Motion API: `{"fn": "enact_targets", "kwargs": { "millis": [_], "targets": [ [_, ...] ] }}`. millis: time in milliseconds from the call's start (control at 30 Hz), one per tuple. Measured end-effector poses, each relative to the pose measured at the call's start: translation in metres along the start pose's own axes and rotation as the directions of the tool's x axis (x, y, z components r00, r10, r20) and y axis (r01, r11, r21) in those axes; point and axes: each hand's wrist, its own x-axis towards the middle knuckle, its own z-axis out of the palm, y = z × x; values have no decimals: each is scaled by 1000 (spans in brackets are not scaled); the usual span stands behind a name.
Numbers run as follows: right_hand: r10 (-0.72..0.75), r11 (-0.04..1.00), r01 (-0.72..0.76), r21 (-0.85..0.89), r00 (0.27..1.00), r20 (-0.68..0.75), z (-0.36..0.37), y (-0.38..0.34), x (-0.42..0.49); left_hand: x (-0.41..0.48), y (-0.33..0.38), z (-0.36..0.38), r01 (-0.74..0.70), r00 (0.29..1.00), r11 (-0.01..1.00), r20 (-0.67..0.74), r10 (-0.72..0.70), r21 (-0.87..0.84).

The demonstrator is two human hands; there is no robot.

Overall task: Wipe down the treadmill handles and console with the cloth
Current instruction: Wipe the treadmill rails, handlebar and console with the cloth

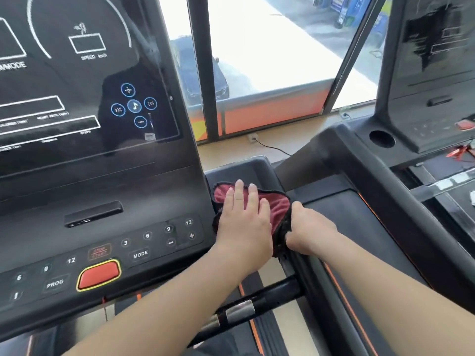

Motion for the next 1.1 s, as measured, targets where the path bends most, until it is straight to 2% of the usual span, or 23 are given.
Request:
{"fn": "enact_targets", "kwargs": {
  "millis": [100, 167, 333, 400, 533, 667, 733, 833, 900, 933, 1033, 1100],
  "targets": [
    [-4, 1000, 4, 10, 1000, 3, 0, 1, 2, 26, -11, 24, -7, 998, 995, 56, 13, -102],
    [-10, 1000, 10, 20, 1000, 2, 0, 3, 3, 50, -25, 32, 10, 1000, 997, 20, -8, -81],
    [-29, 996, 30, 85, 999, -14, 6, 12, -6, 116, -53, 11, 191, 981, 981, 30, -189, -48],
    [-31, 991, 34, 128, 999, -27, 10, 15, -8, 118, -50, 13, 199, 980, 979, 16, -198, -52],
    [-41, 978, 55, 199, 996, -75, 17, 20, -8, 68, -27, 32, -14, 1000, 999, -29, 13, -44],
    [-16, 955, 42, 295, 996, -89, 24, 27, -5, 42, -27, 35, -210, 978, 977, 14, 210, 41],
    [-1, 917, 37, 398, 996, -90, 27, 34, -8, 63, -32, 27, -221, 975, 975, 17, 220, 27],
    [5, 780, 35, 625, 998, -63, 41, 51, -29, 100, -28, 17, -94, 995, 995, 29, 95, -29],
    [21, 715, 31, 699, 998, -67, 53, 72, -50, 103, -12, 19, -39, 999, 997, 6, 39, -63],
    [37, 705, 19, 709, 997, -64, 60, 84, -61, 93, -1, 22, -60, 998, 996, -12, 60, -61],
    [114, 674, -34, 738, 992, -58, 78, 117, -92, 41, 23, 41, -306, 949, 952, -67, 307, 26],
    [154, 653, -66, 754, 987, -47, 89, 130, -105, 26, 21, 44, -439, 897, 898, -33, 440, 36]
  ]
}}
